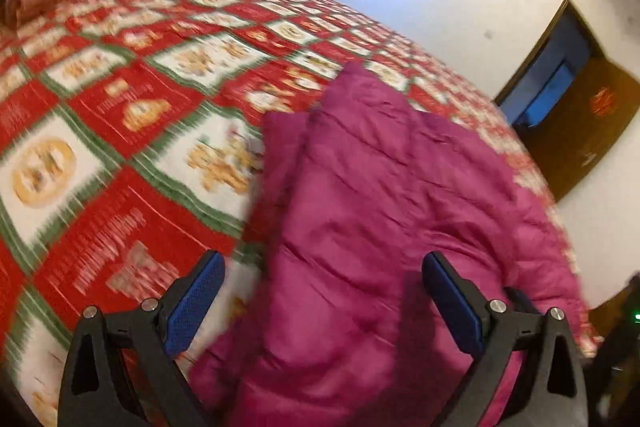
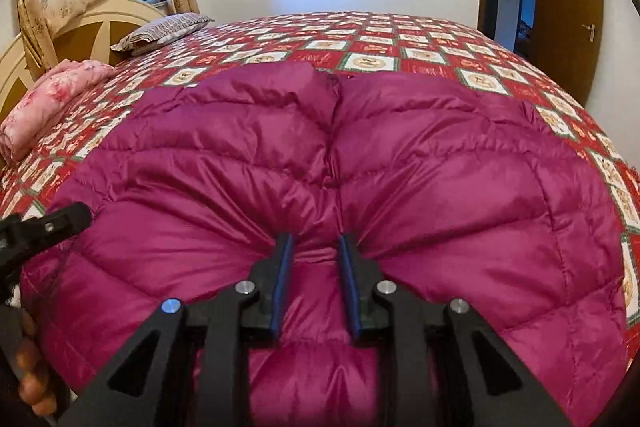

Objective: Fold large clothes

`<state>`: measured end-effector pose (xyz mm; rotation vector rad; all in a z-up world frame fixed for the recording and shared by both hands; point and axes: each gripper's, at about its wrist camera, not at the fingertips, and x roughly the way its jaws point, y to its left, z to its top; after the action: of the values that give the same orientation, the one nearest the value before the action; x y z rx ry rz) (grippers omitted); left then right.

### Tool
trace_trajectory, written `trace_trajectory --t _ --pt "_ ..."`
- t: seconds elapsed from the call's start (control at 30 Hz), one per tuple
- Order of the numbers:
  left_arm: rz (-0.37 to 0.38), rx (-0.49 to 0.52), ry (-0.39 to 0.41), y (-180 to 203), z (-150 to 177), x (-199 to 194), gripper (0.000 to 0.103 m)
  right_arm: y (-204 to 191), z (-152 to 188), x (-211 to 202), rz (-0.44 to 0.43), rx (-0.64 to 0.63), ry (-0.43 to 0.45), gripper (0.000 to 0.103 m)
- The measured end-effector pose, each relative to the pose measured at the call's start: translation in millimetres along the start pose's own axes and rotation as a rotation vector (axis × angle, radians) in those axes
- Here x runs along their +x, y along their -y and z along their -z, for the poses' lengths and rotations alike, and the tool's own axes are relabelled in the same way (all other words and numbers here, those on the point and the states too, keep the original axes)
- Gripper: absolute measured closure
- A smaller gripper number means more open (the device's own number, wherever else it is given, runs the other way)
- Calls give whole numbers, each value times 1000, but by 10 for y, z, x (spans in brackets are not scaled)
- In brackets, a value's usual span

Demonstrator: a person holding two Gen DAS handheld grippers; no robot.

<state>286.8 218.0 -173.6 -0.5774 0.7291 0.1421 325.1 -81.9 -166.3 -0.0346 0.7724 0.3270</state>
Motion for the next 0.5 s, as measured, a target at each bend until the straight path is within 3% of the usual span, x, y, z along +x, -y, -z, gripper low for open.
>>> trace_trajectory --t 0.13,0.2,0.27,0.3,0.37,0.43,0.5 --pt "40 -11 -3 112 91 -7 4 -7 -4 22 -2 2 5 76" --pt "125 -64 4 99 103 -62 5 27 -13 36 -22 20 4 76" --pt "217 -112 -14 108 120 -69 31 61 -18 48 -37 35 1 77" --pt "218 -108 -14 126 123 -73 36 72 -16 52 -44 43 0 77" --pt "199 -49 1 227 108 -89 60 96 -16 56 -58 57 -3 77" --pt "220 -43 8 280 77 -133 73 142 -20 62 -79 80 -8 77" --pt "258 -30 34 369 20 -238 78 187 -18 65 -103 111 -14 77"
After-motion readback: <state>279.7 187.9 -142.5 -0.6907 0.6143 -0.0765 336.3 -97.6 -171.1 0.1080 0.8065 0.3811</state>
